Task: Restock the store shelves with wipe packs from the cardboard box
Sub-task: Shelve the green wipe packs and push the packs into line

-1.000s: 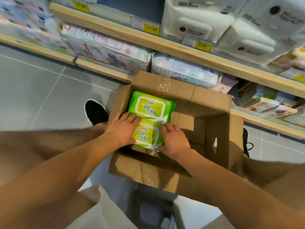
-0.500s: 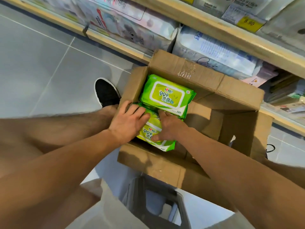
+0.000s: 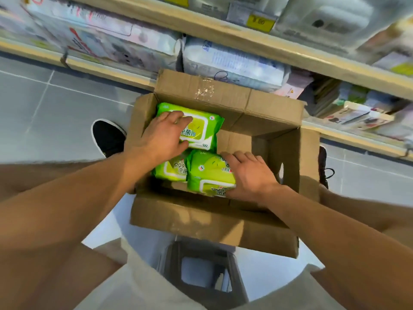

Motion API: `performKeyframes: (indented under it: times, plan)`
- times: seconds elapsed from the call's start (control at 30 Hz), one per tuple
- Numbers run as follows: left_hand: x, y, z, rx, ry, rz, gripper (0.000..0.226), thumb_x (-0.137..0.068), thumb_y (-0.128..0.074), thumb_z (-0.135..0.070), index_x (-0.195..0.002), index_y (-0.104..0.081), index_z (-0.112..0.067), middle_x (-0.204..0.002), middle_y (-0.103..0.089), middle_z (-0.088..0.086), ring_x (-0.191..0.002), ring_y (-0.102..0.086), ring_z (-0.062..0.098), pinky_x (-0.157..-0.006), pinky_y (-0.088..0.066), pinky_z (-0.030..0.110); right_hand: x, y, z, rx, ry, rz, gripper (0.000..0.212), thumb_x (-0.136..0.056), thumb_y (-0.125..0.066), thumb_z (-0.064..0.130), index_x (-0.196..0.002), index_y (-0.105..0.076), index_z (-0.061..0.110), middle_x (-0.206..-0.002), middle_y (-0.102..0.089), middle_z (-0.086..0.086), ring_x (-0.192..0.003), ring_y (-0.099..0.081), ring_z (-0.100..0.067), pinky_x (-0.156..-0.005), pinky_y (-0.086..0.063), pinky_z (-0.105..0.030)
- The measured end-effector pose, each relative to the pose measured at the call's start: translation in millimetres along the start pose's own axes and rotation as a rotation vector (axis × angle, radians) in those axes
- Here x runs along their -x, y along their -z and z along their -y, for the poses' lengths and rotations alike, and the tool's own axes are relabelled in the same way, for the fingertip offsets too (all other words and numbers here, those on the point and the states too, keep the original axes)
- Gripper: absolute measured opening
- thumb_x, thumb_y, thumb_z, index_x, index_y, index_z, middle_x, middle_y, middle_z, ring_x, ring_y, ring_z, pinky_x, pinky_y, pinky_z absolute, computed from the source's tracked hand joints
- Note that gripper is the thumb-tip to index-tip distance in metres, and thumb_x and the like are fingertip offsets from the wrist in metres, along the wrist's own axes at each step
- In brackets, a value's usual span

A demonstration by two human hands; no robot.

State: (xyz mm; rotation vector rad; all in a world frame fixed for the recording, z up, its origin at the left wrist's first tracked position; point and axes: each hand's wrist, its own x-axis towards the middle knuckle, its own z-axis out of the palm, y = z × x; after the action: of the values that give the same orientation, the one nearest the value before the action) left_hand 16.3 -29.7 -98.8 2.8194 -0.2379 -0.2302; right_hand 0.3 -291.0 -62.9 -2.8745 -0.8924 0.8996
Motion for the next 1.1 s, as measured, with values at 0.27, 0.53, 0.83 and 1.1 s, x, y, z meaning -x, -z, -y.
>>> performKeyframes:
  times: [0.27, 0.53, 0.83, 1.1]
  plan:
    - [-43.5, -17.1, -19.6, -0.164, 0.097, 0.306, 0.091, -0.082, -0.065, -0.044, -0.152, -0.011, -0.021, -0.158, -0.014, 0.009, -0.145, -0.012, 0.030, -0.116, -0.015, 0.050, 46.6, -23.7, -49.8, -0.067, -0.335, -0.164, 0.101, -0.069, -0.072, 0.057, -0.149, -0.020, 0.025, -0.132, -0.046, -0.004, -0.119, -0.044, -0.030, -0.100, -0.035, -0.045]
    - [-21.4, -14.3, -47.5, -0.364, -0.017, 0.240, 0.077, -0.058, -0.081, -0.045, -0.121, -0.047, -0.016, -0.123, -0.048, 0.009, -0.116, -0.040, 0.033, -0.103, -0.031, 0.051, 27.8, -35.7, -49.3, -0.196, -0.457, -0.237, 0.101, -0.070, -0.073, 0.058, -0.148, -0.021, 0.022, -0.131, -0.047, -0.008, -0.120, -0.045, -0.033, -0.100, -0.037, -0.048]
    - [-17.0, -8.3, -31.3, -0.416, 0.043, 0.391, 0.123, -0.057, -0.079, -0.058, -0.149, -0.001, -0.036, -0.142, -0.040, 0.011, -0.130, -0.034, 0.033, -0.102, -0.030, 0.053, 14.5, -29.7, -40.9, -0.217, -0.466, -0.279, 0.099, -0.069, -0.073, 0.058, -0.147, -0.023, 0.022, -0.128, -0.048, -0.009, -0.118, -0.046, -0.034, -0.100, -0.035, -0.049]
    - [5.7, 16.5, -50.0, -0.299, 0.041, 0.255, 0.113, -0.060, -0.077, -0.058, -0.148, -0.009, -0.038, -0.140, -0.041, 0.010, -0.127, -0.039, 0.033, -0.104, -0.029, 0.054, 38.7, 5.5, -37.9, -0.217, -0.471, -0.407, 0.102, -0.066, -0.075, 0.058, -0.147, -0.025, 0.022, -0.131, -0.048, -0.010, -0.119, -0.045, -0.035, -0.099, -0.038, -0.049]
